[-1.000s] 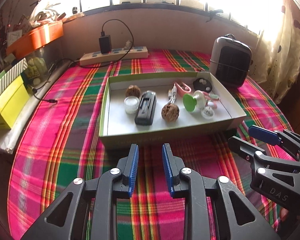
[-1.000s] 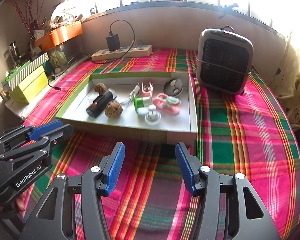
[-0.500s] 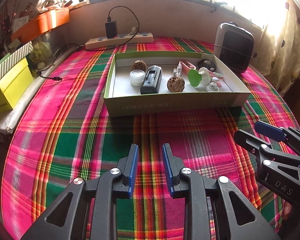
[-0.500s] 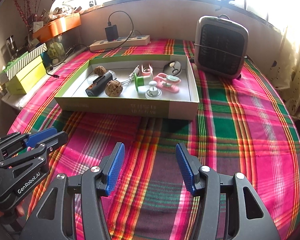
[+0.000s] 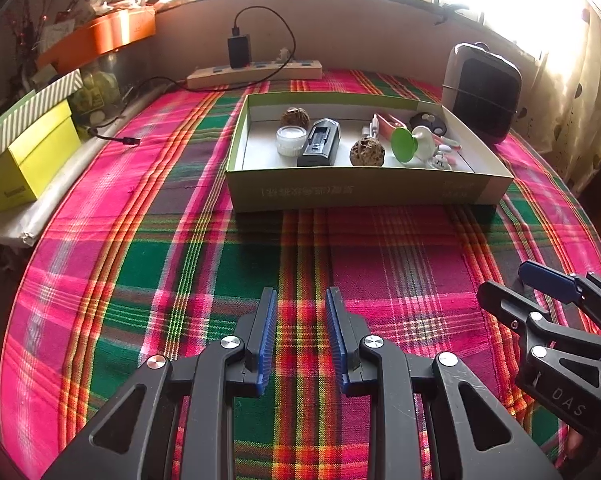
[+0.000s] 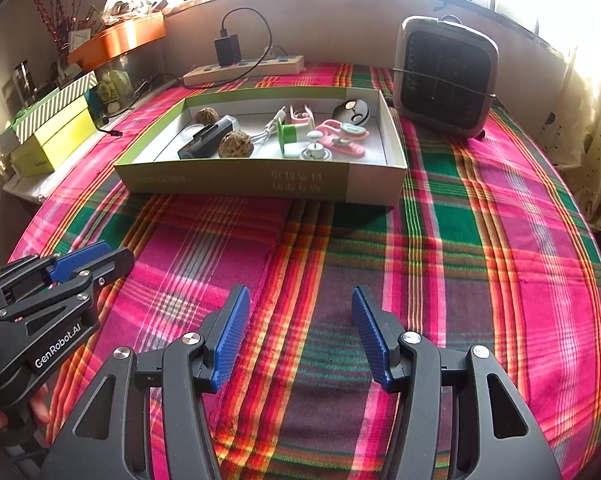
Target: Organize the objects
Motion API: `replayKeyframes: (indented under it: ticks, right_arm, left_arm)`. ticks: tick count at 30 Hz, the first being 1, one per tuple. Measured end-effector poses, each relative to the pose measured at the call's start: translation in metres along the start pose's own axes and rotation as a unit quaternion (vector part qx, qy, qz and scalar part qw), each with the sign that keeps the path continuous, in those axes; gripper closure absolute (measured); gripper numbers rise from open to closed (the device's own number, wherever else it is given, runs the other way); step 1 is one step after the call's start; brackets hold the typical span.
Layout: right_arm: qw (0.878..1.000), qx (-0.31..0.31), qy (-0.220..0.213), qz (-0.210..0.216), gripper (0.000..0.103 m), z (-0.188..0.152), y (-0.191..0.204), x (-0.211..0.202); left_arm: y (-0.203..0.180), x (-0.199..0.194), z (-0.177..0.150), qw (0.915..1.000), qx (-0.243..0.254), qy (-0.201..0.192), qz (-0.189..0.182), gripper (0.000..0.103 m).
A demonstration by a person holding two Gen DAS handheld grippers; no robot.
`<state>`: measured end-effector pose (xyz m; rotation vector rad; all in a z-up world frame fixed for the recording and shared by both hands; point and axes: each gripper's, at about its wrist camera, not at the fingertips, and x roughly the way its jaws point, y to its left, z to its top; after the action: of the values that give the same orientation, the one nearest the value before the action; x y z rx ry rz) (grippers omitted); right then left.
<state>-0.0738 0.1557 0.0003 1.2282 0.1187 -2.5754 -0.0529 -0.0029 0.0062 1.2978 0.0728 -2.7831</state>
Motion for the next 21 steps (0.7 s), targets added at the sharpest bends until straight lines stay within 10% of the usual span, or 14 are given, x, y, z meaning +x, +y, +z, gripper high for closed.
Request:
replayKeyframes:
  ticks: [21]
  right_arm:
    - [0.999,-0.001,0.009,-0.031,0.04,-0.0041,0.0027,0.0]
  left_arm:
    - [-0.0015,-0.0004,-0.0001,0.9999,-0.013,0.002,0.0,0.077]
